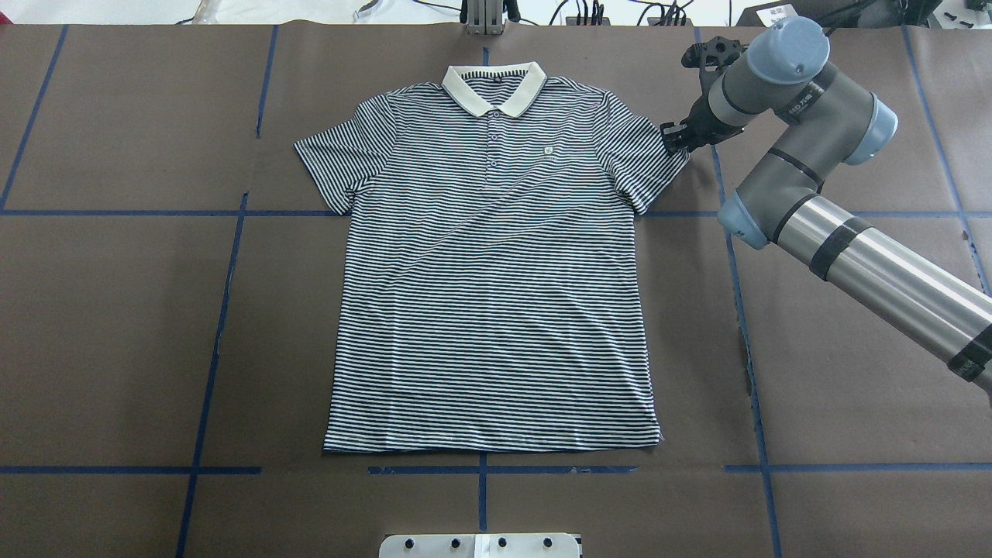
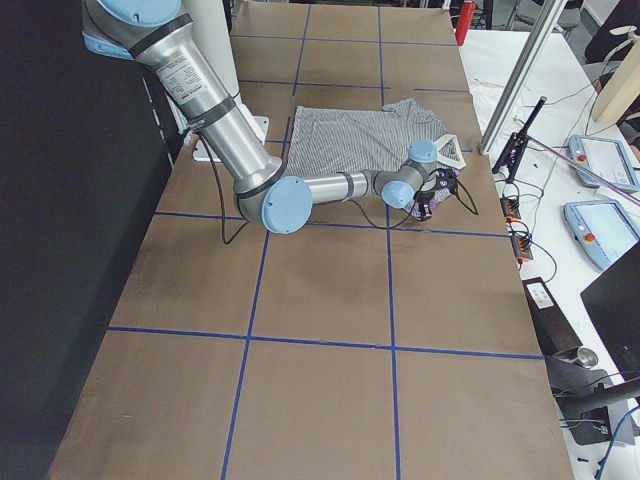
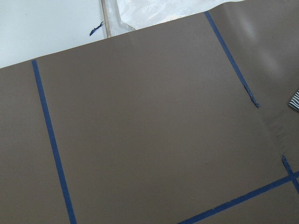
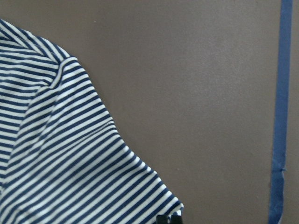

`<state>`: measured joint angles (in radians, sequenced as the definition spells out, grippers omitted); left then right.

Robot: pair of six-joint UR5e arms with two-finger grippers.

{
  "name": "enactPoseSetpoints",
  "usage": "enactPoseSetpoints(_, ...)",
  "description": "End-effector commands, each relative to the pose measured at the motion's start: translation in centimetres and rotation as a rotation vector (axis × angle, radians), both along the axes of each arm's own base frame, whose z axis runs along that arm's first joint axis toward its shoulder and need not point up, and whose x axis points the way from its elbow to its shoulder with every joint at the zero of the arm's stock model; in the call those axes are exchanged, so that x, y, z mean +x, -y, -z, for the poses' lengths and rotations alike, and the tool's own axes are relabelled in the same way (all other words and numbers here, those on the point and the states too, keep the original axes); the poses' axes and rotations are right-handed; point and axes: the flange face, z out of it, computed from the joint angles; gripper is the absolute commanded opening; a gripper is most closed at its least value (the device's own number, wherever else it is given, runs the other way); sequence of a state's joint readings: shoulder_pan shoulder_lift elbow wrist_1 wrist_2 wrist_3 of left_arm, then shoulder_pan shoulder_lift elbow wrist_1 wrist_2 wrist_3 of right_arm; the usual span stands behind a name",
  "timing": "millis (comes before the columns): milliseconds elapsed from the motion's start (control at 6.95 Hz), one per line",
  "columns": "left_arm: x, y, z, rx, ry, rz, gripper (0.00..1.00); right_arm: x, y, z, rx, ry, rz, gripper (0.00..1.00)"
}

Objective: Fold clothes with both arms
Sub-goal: 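Move the right gripper to the striped sleeve nearest it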

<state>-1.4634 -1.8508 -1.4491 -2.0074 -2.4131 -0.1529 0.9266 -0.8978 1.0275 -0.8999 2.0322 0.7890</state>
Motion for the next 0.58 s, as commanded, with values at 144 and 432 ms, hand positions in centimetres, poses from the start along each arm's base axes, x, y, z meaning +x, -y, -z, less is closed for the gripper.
enactPoseSetpoints(144,0.1,0.7,0.8,0.003,-0.001,0.001,1.00,-1.6,-0.3,13.1,-0.012,0.049,0.045,0.00)
enactPoseSetpoints(432,0.1,0.8,0.5,-0.001,0.000,0.001,1.00,-8.9,-1.8,20.1,0.024,0.032,0.043,0.00)
